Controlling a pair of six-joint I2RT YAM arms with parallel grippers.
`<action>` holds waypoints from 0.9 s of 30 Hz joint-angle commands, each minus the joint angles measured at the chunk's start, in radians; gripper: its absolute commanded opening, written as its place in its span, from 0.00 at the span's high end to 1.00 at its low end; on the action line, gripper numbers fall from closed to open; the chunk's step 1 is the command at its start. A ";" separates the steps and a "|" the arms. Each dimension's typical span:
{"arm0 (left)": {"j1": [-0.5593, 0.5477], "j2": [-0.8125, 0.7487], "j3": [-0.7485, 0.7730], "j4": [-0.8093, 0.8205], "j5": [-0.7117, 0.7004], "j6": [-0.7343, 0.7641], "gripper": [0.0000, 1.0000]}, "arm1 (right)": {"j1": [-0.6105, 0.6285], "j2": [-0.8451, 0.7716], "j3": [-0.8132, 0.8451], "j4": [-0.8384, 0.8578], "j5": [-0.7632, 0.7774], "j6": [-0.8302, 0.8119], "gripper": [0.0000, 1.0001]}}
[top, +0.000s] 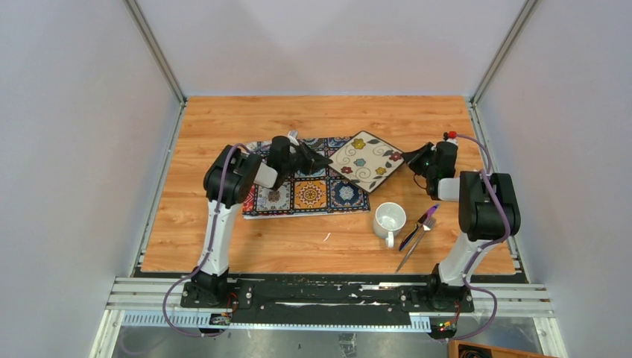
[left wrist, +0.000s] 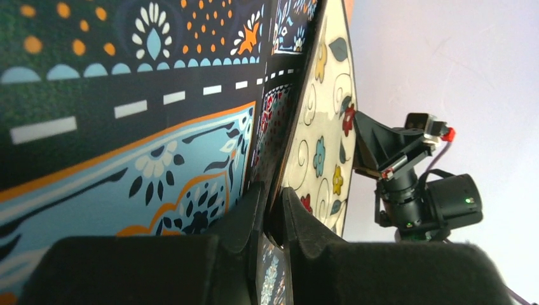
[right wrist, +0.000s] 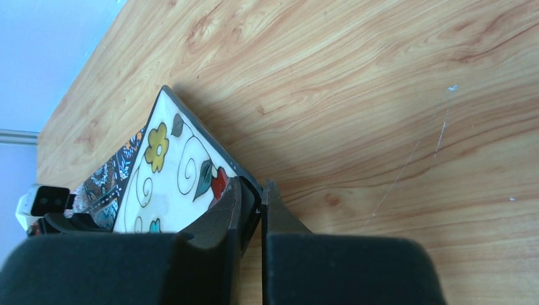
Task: Set the dinner table for one person
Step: Place the plate on the napkin.
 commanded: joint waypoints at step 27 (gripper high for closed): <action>-0.059 -0.105 0.091 -0.037 0.099 0.100 1.00 | 0.148 0.064 -0.078 0.468 -0.338 0.140 1.00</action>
